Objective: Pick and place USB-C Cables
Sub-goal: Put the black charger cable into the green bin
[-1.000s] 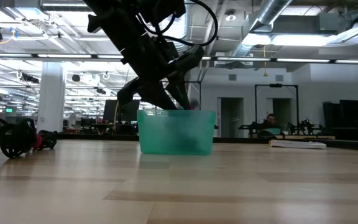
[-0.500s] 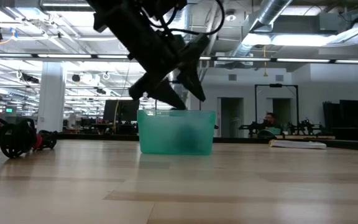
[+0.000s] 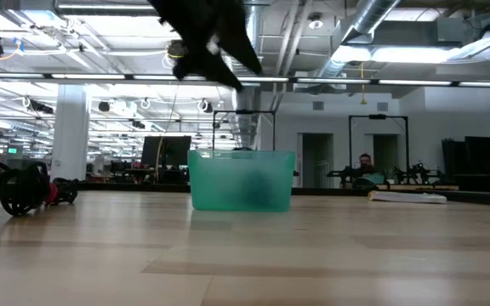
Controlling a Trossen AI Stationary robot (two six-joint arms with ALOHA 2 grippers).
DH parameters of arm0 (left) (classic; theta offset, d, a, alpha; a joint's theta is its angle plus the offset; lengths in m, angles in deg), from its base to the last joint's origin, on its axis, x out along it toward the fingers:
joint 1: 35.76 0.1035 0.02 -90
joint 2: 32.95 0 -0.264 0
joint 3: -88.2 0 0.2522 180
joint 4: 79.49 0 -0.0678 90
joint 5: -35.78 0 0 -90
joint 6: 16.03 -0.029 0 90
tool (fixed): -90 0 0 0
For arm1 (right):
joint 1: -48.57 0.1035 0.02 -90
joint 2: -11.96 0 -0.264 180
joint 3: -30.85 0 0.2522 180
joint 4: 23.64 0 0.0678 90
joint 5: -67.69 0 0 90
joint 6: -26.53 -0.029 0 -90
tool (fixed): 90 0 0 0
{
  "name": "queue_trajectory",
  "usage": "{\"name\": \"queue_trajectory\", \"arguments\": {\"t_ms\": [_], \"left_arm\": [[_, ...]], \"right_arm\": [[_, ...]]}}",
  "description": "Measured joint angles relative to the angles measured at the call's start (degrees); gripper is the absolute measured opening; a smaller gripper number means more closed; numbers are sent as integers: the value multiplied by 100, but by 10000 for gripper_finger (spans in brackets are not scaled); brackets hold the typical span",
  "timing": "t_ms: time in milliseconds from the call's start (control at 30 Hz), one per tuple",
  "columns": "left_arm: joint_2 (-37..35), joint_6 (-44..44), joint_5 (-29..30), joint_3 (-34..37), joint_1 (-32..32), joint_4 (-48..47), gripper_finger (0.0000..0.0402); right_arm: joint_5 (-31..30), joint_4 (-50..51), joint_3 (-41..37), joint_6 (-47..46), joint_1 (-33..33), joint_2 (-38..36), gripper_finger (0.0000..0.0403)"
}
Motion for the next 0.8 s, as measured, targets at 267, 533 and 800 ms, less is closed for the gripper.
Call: {"name": "queue_trajectory", "arguments": {"t_ms": [267, 533, 800], "left_arm": [[-1555, -252, 200, 2, -315, -2145, 232], [-2799, 705, 330, 990, -1205, -3053, 232], [-3291, 1615, -19, 2485, -2207, -2467, 232]], "right_arm": [[-14, -10, 2, 218, 44, -167, 127], [-298, 13, 2, 499, 5, -107, 127], [-304, -46, 2, 498, -8, -112, 127]]}}
